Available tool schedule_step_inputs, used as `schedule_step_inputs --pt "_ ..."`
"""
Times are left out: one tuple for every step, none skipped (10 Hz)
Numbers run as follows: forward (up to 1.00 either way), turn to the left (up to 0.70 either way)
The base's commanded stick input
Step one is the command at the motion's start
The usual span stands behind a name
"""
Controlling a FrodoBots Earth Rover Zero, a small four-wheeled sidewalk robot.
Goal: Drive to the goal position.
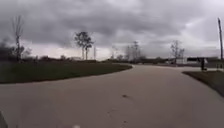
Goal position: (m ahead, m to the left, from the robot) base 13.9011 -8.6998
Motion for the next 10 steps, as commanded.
schedule_step_inputs --pt "0.00 0.00" --pt "0.00 0.00" --pt "0.00 -0.10" --pt "0.00 -0.43" --pt "0.00 -0.89" --pt "0.00 -0.89" --pt "0.00 -0.89" --pt "0.00 -0.89" --pt "0.38 -0.69" --pt "0.94 -0.39"
